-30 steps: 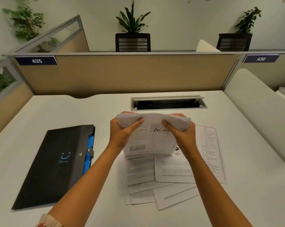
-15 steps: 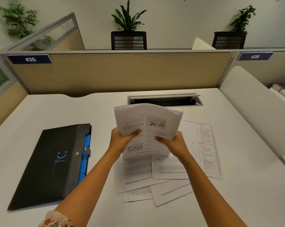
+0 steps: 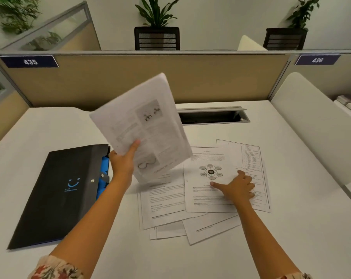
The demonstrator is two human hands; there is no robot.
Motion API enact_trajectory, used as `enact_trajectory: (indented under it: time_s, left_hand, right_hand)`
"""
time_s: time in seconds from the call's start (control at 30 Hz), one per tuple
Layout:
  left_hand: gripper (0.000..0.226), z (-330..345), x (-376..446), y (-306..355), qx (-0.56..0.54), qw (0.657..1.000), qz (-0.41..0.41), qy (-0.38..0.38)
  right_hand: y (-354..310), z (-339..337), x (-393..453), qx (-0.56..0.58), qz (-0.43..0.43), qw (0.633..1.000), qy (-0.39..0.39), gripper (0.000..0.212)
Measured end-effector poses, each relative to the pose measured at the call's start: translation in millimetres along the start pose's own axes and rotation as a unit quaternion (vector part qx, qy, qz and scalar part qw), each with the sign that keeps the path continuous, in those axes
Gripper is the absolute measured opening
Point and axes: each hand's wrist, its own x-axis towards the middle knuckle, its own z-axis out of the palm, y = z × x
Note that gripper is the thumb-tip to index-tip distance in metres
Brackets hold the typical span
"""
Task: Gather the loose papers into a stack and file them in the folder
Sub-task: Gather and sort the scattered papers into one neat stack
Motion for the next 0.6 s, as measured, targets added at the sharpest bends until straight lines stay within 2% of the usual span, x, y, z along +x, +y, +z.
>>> enact_trajectory:
  time_s: [0.1, 0.2, 0.3, 0.47, 0.6]
  left_hand:
    - [0.045, -9.4, 8.1, 6.1, -0.028, 0.999, 0.002, 0.038]
    - [0.041, -19.9, 11.3, 10.0, -0.053, 0.997, 0.008, 0.057]
    - [0.046, -33.1, 14.3, 10.4, -0.082, 0.993, 0.004, 0.083]
    - [0.045, -52.3, 18.4, 10.5, -0.08, 0.994, 0.004, 0.078]
    - [0.053, -58.7, 19.3, 12.1, -0.093, 0.992, 0.007, 0.087]
  right_hand:
    - [1.7, -0.4, 3.8, -0.017, -0.001, 1.0, -0.004, 0.127]
    - [1.4, -3.3, 8.5, 0.013, 0.003, 1.0, -0.017, 0.126]
    - [-3.1, -4.7, 10.7, 0.049, -0.016, 0.998, -0.028, 0.115]
    - [-24.9, 8.8, -7.7, 0.053, -0.069, 0.994, -0.059, 0.109]
    - [-45.1, 26.9, -28.4, 0.027, -0.101, 0.991, -0.08, 0.105]
